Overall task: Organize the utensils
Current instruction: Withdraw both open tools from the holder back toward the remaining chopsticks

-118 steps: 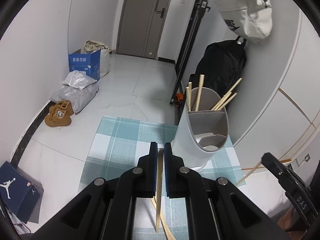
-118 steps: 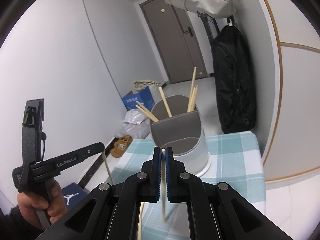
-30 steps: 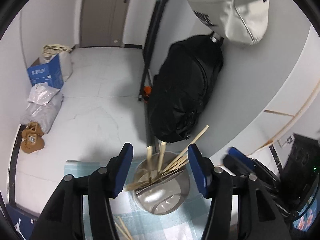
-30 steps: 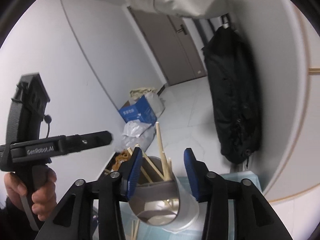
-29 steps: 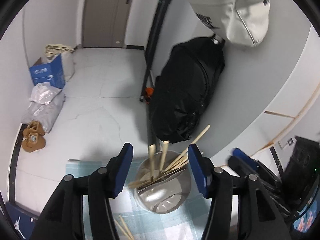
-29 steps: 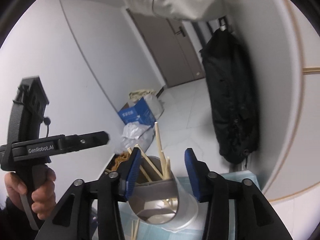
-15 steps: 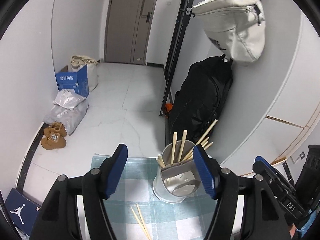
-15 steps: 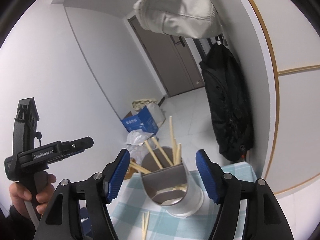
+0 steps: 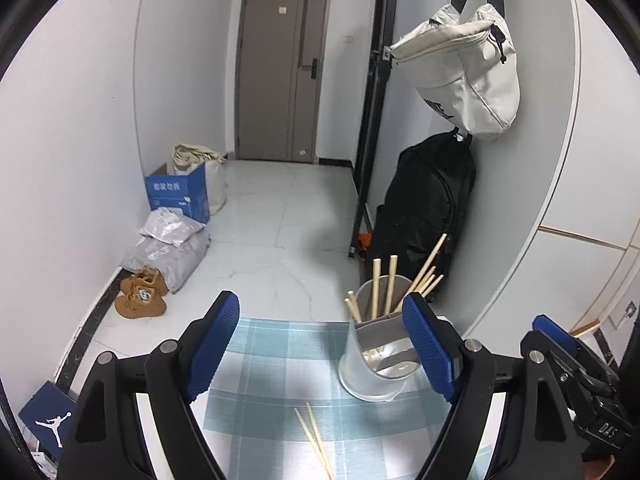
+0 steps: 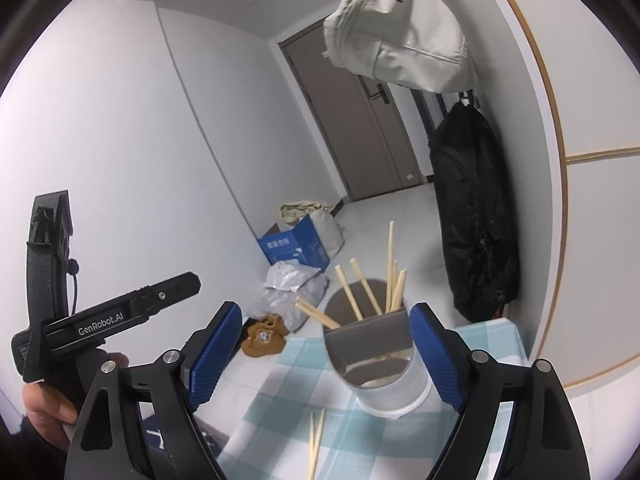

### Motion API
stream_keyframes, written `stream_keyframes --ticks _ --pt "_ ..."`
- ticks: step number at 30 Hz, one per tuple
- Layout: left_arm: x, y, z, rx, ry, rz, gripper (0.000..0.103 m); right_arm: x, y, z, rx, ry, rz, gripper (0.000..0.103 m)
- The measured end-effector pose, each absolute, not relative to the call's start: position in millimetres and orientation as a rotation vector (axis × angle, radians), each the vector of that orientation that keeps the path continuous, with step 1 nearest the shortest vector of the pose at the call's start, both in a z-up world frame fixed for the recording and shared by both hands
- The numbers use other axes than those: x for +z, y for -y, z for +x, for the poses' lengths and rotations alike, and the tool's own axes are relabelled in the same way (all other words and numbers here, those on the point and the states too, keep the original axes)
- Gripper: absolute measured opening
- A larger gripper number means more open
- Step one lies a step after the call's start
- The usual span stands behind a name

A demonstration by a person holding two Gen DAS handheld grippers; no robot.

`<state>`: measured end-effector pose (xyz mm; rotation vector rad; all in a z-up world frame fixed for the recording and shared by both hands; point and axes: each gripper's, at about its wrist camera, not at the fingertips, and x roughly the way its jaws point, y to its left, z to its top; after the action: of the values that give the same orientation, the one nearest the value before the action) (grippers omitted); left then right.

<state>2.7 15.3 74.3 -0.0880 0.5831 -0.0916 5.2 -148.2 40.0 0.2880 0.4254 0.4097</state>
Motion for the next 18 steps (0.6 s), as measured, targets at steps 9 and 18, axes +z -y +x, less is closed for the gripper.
stream_keyframes --ticks 9,18 --pt "37.8 -30.9 -8.5 -0.062 -0.576 -0.109 0.082 14.0 125.0 -7.2 0.424 -0.439 0.214 0.088" --pt "-8.8 -46.0 -4.8 -0.035 -0.647 -0.142 0.082 -19.1 103.0 -10.3 0.43 -0.491 0.154 0.088"
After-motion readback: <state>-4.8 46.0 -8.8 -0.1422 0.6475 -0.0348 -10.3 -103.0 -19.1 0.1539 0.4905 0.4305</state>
